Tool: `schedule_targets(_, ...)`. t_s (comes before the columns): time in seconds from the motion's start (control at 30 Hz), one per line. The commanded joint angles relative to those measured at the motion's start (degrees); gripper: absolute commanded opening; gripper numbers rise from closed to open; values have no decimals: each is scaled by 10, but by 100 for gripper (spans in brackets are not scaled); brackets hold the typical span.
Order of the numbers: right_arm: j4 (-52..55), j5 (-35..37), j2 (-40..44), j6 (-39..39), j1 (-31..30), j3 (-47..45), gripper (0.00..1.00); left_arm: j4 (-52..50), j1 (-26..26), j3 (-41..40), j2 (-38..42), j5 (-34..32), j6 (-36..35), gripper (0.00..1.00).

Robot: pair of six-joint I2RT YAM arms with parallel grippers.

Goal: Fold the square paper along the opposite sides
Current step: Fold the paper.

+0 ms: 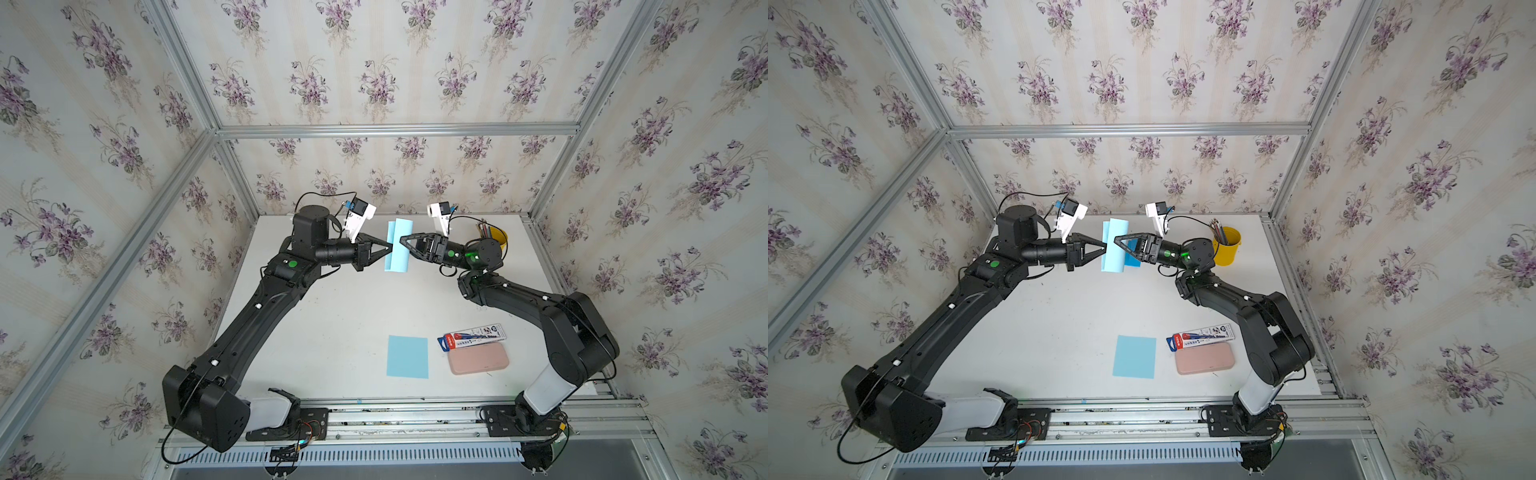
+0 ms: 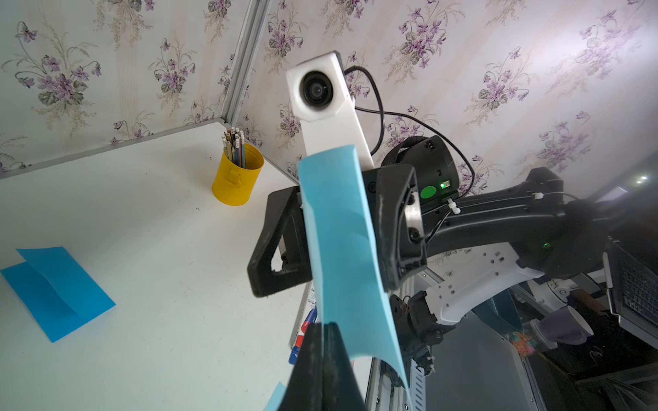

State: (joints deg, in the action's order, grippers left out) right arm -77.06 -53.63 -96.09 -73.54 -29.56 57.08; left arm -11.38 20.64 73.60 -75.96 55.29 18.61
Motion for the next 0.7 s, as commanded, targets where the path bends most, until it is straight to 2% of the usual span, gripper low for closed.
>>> schedule_targets(0.0, -39, -16, 2, -7, -1, 3, 54, 37, -2, -4, 5, 42, 17, 13)
schedule_targets(0.13, -54, -22, 5, -13, 0, 4, 45, 65, -8, -9, 6, 66, 38, 19)
schedule_targets(0.4, -58, -24, 9, -15, 0, 6, 42, 149, -37, -28, 13, 98, 112, 22)
schedule_targets(0.67, -52, -10, -1, -19, 1, 21, 39, 214, -37, -55, 9, 110, 162, 25)
